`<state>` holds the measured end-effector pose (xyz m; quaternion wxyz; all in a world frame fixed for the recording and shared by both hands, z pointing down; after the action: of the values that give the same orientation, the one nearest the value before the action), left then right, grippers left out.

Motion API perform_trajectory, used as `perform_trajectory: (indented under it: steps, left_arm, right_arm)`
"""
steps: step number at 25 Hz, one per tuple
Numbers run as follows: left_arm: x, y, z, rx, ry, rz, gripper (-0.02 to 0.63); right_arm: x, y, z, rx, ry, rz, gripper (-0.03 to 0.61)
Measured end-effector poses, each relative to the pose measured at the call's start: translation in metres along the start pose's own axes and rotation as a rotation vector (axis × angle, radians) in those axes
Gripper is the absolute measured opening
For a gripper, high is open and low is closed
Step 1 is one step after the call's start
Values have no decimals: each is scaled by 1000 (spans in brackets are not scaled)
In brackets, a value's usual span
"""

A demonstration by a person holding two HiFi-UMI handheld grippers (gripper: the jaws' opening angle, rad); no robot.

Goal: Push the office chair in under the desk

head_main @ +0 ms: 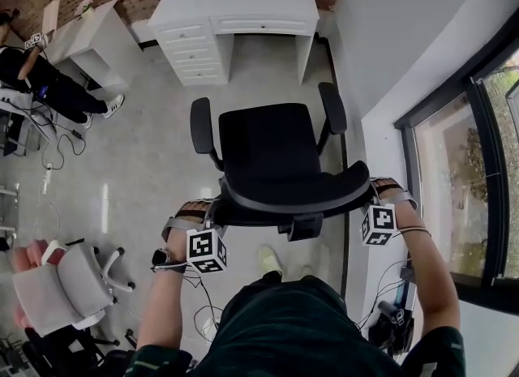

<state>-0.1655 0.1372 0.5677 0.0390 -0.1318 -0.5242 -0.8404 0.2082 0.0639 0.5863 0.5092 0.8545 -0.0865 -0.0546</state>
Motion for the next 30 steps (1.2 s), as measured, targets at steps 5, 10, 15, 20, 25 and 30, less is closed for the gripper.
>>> perform_trajectory:
  steps: [5,10,15,20,25,30]
  left_arm:
    - [1,1,-1,-27,29,27,112]
    - [2,7,-11,-13,19,15,110]
    - [8,15,-30,-15,13,15,115]
    - [17,23,-54,-17,17,16,118]
    - [23,31,-76,-12,21,14,118]
    - [24,41,-94,-2,28,13,117]
  right_arm:
    - [1,1,2,26,16,29,109]
    - [2,6,7,35,28,28,109]
    - [-2,16,23,42,47,26,109]
    - [-8,27,42,39,57,20,109]
    - [-13,36,61,35,63,20,109]
    - [-12,47,77,33,67,19,109]
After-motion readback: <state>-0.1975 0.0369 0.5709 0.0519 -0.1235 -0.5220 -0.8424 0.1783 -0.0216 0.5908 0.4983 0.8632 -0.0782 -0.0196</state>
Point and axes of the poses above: the fingertips, and each gripper's own axes: y forward along the fingers, z to its right, x out of its underside, the point moved 10 cm from there along -y, backward along the fingers, and after that the axes turned 3 degrees about -z, right-handed, at the moved point
